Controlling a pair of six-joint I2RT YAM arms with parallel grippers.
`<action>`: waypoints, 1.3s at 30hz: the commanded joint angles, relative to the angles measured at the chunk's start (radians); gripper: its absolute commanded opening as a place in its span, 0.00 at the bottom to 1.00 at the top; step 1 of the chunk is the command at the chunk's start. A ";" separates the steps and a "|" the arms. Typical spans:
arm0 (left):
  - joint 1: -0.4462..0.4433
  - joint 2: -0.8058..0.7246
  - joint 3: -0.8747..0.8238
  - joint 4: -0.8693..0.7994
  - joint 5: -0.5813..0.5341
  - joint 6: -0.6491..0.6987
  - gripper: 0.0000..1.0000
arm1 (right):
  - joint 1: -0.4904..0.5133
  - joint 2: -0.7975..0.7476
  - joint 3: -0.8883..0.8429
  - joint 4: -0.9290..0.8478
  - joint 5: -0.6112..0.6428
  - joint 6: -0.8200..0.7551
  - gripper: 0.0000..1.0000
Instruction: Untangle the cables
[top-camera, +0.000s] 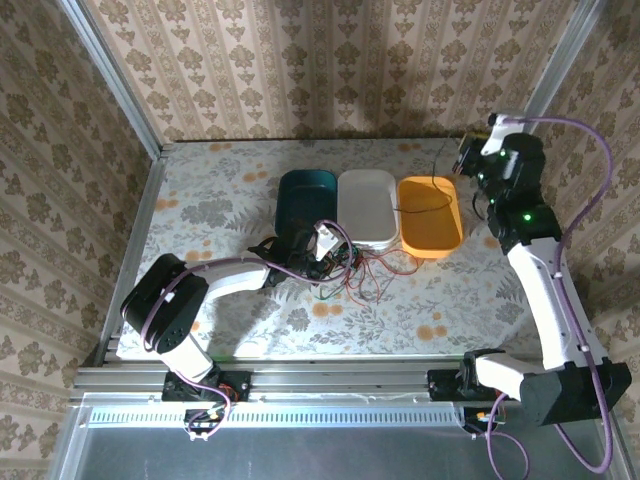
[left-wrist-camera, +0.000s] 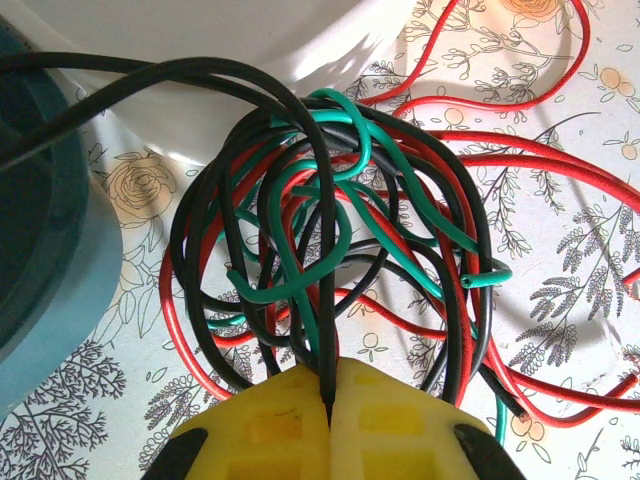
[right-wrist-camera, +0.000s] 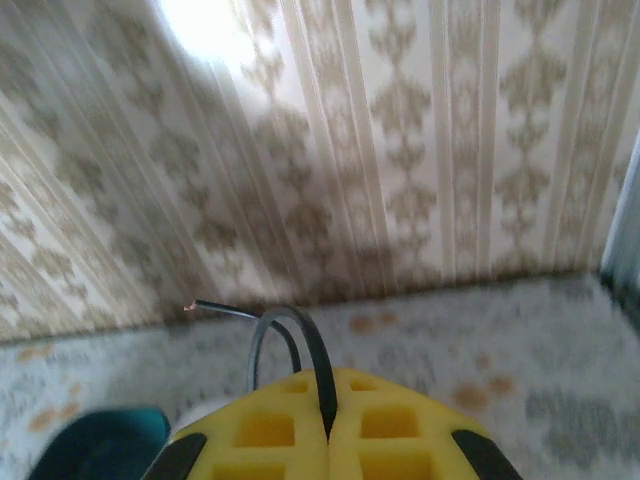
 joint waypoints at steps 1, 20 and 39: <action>0.006 -0.002 -0.006 0.018 0.021 -0.013 0.00 | 0.016 0.003 -0.078 -0.067 0.078 0.092 0.00; 0.009 -0.005 0.005 0.008 0.022 -0.014 0.00 | 0.024 0.371 -0.182 -0.176 0.103 0.363 0.00; 0.018 -0.033 -0.018 0.009 0.068 0.020 0.00 | 0.063 0.238 -0.192 -0.162 0.010 0.283 0.53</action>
